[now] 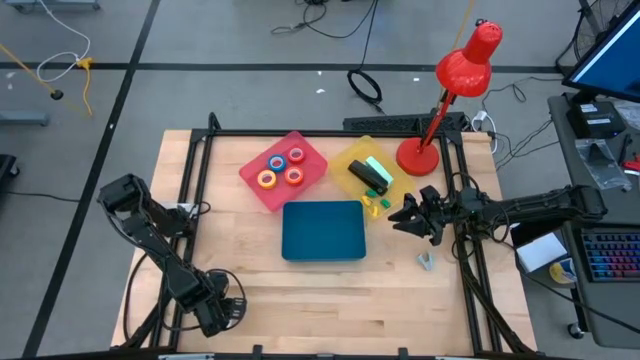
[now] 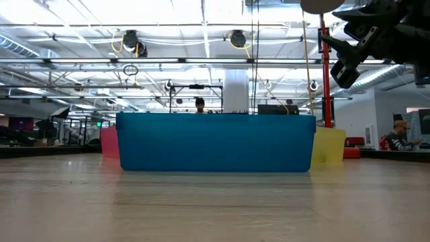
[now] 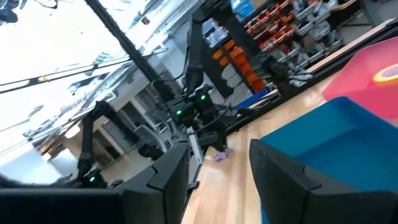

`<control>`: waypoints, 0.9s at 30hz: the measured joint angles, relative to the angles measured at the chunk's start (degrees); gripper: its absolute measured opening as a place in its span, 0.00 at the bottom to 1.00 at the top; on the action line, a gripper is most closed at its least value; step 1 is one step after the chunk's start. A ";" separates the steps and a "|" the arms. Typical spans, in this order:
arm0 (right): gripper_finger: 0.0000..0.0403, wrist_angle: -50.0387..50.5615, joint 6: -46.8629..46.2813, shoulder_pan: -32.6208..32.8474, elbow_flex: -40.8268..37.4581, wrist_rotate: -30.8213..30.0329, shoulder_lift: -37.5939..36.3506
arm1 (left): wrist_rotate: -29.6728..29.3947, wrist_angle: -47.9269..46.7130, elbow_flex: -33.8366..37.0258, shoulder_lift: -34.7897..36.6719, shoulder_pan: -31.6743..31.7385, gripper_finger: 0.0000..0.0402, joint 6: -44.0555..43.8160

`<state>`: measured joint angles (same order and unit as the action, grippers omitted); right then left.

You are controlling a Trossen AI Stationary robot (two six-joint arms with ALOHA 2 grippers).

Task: Pick and place Stapler, Stapler remover, tape
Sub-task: Put the violet stapler remover into the blue bin

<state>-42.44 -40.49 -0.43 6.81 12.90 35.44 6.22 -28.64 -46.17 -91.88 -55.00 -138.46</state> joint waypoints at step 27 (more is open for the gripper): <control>0.40 0.00 0.70 -0.02 0.04 -2.62 -0.02 | -24.79 -9.85 0.09 17.46 6.23 0.12 7.95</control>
<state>-42.44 -39.79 -0.45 6.85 10.28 35.42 -18.57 -38.49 -46.09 -74.42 -48.77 -130.50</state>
